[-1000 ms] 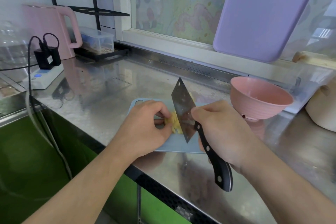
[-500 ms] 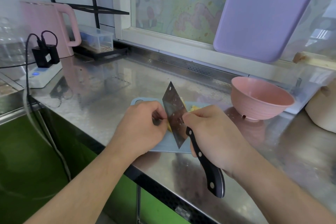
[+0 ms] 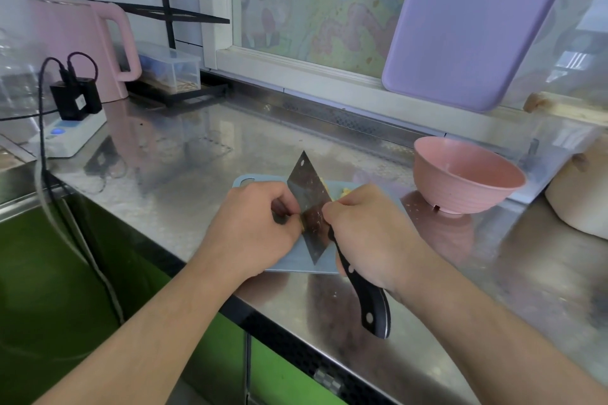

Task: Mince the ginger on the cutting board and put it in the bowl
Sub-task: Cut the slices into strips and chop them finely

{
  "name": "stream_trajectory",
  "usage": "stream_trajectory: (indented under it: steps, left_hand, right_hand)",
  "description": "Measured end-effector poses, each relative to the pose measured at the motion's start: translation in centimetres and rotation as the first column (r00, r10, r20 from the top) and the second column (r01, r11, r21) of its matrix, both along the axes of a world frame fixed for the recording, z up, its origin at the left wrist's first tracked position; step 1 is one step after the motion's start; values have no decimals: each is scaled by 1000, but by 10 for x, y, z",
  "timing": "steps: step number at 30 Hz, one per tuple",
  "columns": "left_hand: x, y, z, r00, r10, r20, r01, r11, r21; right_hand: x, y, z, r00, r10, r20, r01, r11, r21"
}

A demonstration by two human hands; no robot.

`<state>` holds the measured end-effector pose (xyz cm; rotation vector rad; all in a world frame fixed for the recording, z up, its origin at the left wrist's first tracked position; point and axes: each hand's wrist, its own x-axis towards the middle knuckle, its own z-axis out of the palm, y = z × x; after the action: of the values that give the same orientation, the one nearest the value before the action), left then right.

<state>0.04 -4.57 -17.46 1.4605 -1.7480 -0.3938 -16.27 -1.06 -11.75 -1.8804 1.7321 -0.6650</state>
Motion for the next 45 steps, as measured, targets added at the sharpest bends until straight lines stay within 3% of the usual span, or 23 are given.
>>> stream_trajectory:
  steps: [6,18,26,30,33,35,38,41,45]
  left_hand:
    - [0,1,0,1000,-21,-11,22,999,24]
    - [-2,11,15,997,-65,-36,67,994,83]
    - [-5,8,15,996,-78,-30,80,994,67]
    - [-3,7,15,983,-46,-175,42,999,-25]
    - [0,9,38,952,-147,-269,111,983,-147]
    - [-1,8,63,946,-255,-198,220,958,-184]
    - [-11,0,94,926,-374,48,377,922,-83]
    - [-21,-10,108,876,-416,244,433,901,-17]
    - [-28,-22,112,859,-424,288,449,893,-23]
  right_hand:
    - [-6,13,0,955,-11,298,9,1000,6]
    - [3,29,-6,941,114,320,-136,990,48]
    - [-6,23,-3,921,57,386,-115,985,130]
    - [-6,22,-3,921,70,384,-96,994,49]
    - [-9,22,-1,906,94,414,-115,993,26]
    - [-11,22,1,893,99,440,-121,992,23]
    - [-15,22,3,886,88,455,-106,994,13]
    - [-23,18,8,898,71,433,-78,997,-2]
    - [-54,5,20,975,113,192,-98,991,-88]
